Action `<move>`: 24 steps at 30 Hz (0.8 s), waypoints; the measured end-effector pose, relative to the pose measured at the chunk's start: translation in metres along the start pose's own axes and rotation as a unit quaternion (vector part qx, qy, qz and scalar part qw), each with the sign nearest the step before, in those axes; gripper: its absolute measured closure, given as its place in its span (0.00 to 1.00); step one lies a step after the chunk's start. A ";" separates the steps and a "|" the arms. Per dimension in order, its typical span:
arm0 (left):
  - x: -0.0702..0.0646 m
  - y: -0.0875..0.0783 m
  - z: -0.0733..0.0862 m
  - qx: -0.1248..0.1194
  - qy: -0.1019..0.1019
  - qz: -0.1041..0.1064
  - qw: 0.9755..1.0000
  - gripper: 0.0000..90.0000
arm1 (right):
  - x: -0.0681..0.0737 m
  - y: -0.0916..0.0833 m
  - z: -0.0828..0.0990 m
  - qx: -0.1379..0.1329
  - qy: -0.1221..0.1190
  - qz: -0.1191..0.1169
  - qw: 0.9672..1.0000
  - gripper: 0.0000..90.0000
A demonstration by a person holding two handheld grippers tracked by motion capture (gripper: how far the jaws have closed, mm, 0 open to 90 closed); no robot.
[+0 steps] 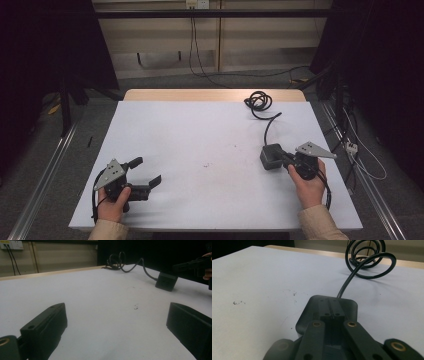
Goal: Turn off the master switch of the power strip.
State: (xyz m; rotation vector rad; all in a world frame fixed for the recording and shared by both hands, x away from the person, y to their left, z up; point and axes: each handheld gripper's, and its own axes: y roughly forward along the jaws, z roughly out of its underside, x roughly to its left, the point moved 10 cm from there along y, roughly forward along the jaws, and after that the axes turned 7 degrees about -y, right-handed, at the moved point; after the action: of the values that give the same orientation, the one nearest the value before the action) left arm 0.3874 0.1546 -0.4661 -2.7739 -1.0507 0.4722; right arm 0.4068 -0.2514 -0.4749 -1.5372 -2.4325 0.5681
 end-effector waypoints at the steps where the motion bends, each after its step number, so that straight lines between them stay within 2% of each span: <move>1: 0.000 0.000 0.000 0.001 0.001 0.001 1.000 0.03 | 0.000 0.000 0.000 0.001 0.000 0.000 1.000 1.00; 9: 0.000 -0.001 0.000 0.000 0.001 -0.001 1.000 0.03 | 0.001 0.001 0.002 0.005 -0.003 0.001 1.000 1.00; 15: 0.000 0.000 0.000 0.001 0.001 -0.001 1.000 0.03 | 0.002 0.002 0.002 0.004 -0.016 0.007 1.000 1.00; 24: 0.000 0.000 0.000 0.000 0.001 -0.002 1.000 0.03 | 0.002 0.002 0.002 0.004 -0.013 0.007 1.000 1.00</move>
State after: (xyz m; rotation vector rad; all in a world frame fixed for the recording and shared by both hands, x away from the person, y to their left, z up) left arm 0.3872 0.1550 -0.4660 -2.7716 -1.0546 0.4684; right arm 0.4071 -0.2494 -0.4775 -1.5544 -2.4379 0.6036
